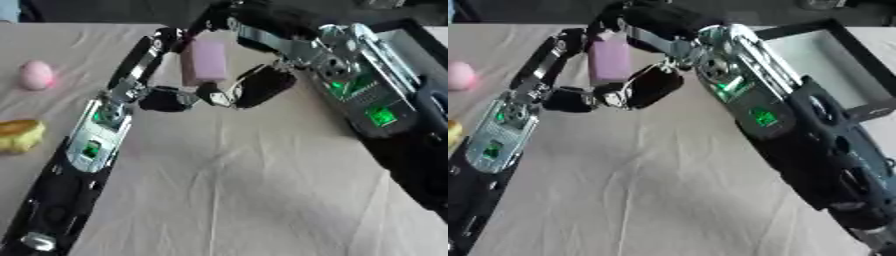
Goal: Pick up the objects with one hand, pass them to the other hand, and then place them into the box on the other side of the table.
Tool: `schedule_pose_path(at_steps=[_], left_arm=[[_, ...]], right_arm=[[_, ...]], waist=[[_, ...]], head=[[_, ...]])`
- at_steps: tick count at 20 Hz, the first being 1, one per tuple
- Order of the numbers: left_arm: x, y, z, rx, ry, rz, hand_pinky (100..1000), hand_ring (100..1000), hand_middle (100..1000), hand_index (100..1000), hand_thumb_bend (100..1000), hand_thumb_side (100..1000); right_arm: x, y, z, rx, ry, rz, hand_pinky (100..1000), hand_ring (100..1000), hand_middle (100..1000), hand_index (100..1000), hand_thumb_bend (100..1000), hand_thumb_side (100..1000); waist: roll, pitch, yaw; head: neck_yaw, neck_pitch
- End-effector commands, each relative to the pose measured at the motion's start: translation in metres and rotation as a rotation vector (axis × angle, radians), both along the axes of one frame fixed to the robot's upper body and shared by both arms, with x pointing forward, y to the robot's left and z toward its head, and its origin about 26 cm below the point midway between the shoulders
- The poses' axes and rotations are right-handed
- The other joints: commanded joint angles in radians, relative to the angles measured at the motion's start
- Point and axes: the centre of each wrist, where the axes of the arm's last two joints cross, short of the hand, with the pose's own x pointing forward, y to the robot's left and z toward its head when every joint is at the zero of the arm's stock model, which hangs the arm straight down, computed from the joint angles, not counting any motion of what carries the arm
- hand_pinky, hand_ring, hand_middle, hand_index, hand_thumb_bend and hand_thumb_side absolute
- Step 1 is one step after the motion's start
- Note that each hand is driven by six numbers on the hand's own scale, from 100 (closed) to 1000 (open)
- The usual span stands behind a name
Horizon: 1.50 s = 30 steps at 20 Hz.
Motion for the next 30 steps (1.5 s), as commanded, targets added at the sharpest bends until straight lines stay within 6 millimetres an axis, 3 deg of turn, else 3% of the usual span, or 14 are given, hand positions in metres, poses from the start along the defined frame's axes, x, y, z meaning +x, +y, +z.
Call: schedule_pose_path(at_steps=[1,11,20,25,30], left_arm=[[-0.001,-0.004,0.011,-0.015,-0.036,-0.02,732,634,587,536,100,126],[-0.002,-0.005,0.012,-0.041,-0.058,-0.04,721,622,575,537,100,135],[-0.001,-0.005,0.011,-0.062,-0.063,-0.069,719,621,572,541,100,140],[-0.001,-0.005,0.009,-0.056,-0.051,-0.073,719,620,570,541,100,140],[-0.001,-0.006,0.009,-0.056,-0.049,-0.082,719,620,570,542,100,143]], right_arm=[[0.001,-0.003,0.007,0.021,-0.023,-0.021,922,854,816,860,282,405],[0.009,-0.015,-0.002,0.023,0.019,-0.083,917,844,798,842,223,343],[0.018,-0.015,-0.008,0.013,0.02,-0.107,922,857,812,880,238,369],[0.018,-0.016,-0.008,0.029,0.003,-0.108,929,872,822,938,282,433],[0.02,-0.016,-0.009,0.02,-0.006,-0.104,931,874,822,937,298,459]], waist=[[-0.009,-0.038,-0.001],[-0.01,-0.036,0.0],[-0.01,-0.035,0.001],[-0.01,-0.034,0.001],[-0.01,-0.034,0.001]], head=[[-0.002,0.006],[-0.003,0.006],[-0.006,0.006],[-0.006,0.006],[-0.005,0.006]])
